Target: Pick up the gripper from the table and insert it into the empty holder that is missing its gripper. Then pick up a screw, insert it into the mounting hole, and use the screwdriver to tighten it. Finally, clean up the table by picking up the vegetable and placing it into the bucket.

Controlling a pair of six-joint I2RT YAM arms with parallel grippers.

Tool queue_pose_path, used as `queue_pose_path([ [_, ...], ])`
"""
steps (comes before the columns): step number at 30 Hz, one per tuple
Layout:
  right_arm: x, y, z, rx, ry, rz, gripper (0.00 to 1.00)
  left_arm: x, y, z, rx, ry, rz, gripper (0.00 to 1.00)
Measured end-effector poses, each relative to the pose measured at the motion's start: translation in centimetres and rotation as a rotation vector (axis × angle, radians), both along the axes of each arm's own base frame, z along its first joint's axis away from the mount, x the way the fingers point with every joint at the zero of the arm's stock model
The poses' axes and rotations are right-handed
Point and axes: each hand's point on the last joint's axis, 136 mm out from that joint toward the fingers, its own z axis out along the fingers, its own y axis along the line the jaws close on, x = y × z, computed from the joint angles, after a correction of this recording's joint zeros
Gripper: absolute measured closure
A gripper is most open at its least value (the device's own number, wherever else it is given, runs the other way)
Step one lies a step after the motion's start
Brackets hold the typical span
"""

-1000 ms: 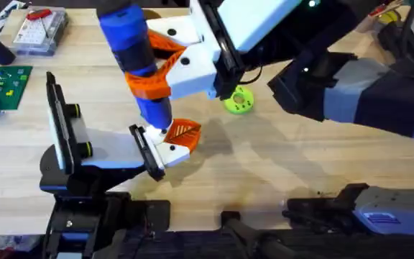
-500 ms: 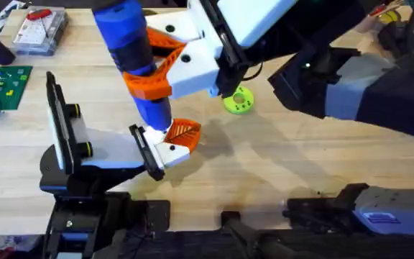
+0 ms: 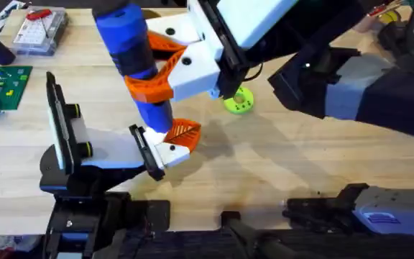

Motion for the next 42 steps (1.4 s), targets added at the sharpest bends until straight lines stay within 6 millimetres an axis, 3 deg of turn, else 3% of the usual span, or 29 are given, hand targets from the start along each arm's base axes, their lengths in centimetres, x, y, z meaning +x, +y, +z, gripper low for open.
queue_pose_path([
  [42, 0.13, 0.13, -0.5, -0.007, -0.019, -0.005, 0.978, 0.0, 0.0, 0.0, 0.0, 0.001, 0.0, 0.989],
])
